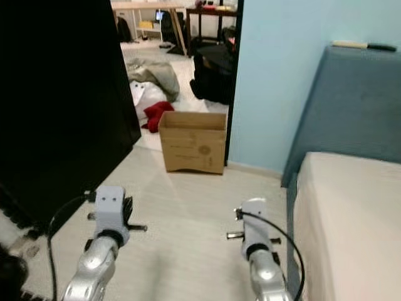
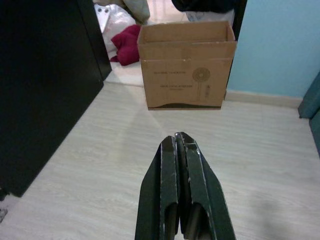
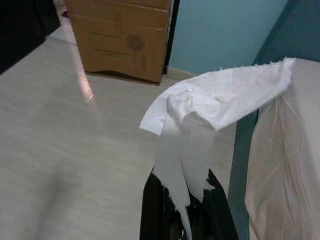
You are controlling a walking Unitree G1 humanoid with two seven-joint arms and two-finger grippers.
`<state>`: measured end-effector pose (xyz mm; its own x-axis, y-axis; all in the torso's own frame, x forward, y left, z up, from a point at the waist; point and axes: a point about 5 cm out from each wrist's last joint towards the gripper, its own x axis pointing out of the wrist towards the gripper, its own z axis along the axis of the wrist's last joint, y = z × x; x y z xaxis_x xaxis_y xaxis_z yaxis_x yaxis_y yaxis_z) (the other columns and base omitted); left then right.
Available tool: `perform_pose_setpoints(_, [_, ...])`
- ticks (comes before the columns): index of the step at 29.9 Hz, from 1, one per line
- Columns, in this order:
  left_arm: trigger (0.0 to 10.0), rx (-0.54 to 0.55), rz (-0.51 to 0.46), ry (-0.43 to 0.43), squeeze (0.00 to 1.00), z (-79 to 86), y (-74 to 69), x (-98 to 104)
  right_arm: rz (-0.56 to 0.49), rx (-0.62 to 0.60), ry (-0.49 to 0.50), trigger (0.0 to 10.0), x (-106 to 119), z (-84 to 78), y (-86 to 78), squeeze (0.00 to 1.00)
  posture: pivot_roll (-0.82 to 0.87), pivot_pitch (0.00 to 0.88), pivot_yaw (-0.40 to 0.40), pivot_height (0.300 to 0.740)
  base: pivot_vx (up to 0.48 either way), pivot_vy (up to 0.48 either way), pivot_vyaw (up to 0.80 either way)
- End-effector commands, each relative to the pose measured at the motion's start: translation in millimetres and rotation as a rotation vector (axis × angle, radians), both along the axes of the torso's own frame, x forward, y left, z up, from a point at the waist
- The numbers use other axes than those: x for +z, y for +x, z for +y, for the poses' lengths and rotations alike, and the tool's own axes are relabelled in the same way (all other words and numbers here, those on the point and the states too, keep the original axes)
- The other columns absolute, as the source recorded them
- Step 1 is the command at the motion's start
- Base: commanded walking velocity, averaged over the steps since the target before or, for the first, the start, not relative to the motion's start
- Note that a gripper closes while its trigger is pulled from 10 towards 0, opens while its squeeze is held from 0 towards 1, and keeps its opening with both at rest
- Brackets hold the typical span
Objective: Clean up the room
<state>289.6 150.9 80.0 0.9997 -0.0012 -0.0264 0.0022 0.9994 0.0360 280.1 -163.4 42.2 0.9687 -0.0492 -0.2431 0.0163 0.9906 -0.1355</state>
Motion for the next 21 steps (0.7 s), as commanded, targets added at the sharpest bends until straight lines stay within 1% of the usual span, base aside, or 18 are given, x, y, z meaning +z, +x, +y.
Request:
perform_pose_setpoints(1, [10.0,-0.017,0.002,0.001,0.00,-4.3,0.2,-0.7,0.008,-0.031,0.012,10.0,-2.6,-6.3,-2.1,0.00,0.01,0.043,0.023,0.740,0.364,0.000,0.00])
perform_pose_setpoints(21, [10.0,-0.025,-0.004,0.005,0.00,-4.4,1.3,1.1,0.007,-0.042,0.015,10.0,-2.4,-7.1,-1.0,0.00,0.01,0.043,0.022,0.740,0.358,0.000,0.00])
